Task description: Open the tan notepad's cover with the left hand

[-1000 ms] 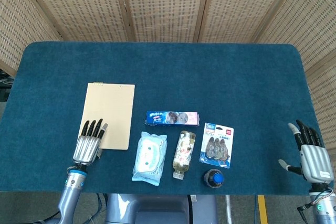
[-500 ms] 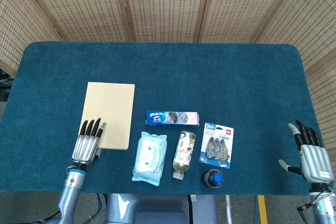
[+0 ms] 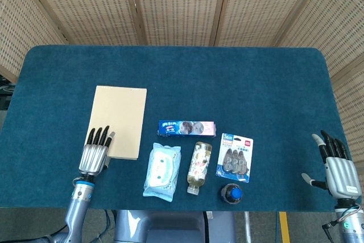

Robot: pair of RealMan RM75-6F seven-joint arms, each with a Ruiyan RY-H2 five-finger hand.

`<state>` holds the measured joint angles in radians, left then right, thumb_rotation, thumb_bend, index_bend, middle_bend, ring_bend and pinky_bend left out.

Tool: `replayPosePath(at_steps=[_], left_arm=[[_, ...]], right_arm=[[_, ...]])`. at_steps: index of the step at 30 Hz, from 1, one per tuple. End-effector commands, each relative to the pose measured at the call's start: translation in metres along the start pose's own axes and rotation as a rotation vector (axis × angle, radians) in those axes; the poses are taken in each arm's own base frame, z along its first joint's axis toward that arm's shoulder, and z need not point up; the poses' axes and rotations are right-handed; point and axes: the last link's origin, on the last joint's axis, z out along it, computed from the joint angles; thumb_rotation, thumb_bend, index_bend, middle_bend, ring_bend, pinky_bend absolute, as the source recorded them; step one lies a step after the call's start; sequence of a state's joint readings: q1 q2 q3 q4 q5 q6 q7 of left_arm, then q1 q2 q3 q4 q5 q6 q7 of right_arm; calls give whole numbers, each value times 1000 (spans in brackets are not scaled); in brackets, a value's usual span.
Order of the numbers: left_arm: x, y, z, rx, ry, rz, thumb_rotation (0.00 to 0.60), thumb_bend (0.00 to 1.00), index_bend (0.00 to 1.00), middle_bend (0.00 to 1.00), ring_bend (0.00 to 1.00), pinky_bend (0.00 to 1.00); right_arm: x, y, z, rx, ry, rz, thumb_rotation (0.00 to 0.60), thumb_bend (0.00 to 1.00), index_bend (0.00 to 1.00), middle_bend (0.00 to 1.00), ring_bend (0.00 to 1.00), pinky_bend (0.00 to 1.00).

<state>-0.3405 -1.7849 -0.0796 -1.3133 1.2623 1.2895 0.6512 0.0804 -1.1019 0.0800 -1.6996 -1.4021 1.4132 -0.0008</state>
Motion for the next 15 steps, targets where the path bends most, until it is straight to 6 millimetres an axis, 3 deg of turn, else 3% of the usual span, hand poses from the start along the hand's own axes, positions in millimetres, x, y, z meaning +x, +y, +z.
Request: replayPosePath(at_steps=[1, 15], left_arm=[[0, 1, 1, 2, 11, -5, 600, 400, 158, 0, 0, 0], [1, -2, 9, 20, 90, 4, 600, 480, 269, 0, 0, 0]], right_arm=[[0, 0, 0, -1, -1, 1, 600, 156, 56, 0, 0, 0], [0, 0, 0, -2, -5, 8, 600, 156, 56, 0, 0, 0]])
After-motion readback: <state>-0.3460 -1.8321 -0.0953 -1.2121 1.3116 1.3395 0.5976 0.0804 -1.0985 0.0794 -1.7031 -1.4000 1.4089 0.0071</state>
